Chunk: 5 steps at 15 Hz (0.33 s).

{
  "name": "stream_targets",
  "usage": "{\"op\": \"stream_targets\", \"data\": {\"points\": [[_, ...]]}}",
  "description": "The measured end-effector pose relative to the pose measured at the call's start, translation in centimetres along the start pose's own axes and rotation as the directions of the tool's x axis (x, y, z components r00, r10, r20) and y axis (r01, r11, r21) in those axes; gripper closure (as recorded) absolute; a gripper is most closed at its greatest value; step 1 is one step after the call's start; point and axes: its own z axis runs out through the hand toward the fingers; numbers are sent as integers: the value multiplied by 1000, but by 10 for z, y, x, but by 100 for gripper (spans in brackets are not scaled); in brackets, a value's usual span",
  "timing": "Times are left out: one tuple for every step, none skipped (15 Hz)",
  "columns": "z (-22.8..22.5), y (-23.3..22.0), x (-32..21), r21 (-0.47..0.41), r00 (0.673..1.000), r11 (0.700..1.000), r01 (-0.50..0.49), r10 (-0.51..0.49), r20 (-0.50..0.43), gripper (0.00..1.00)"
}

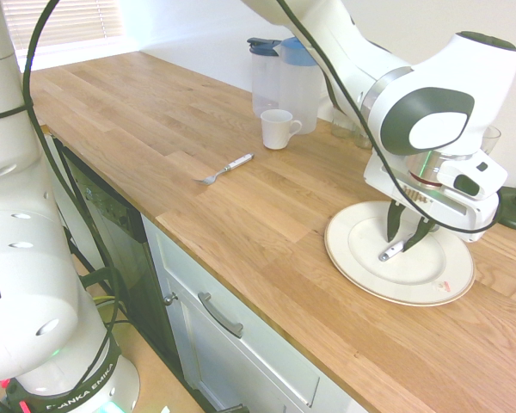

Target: Put the spoon into the plate

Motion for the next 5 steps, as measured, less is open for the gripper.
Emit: {"op": "stream_targets", "data": {"points": [[-7, -2, -2, -7, 1000, 1000, 5, -5, -14, 0], [-24, -7, -8, -5, 999, 1000, 21, -21, -26, 0], [-46, -19, -21, 1, 998, 999, 52, -52, -30, 0], [-68, -38, -44, 8, 996, 996, 87, -87, -31, 0], [-85, -59, -76, 16, 992, 992, 123, -123, -29, 0]]}}
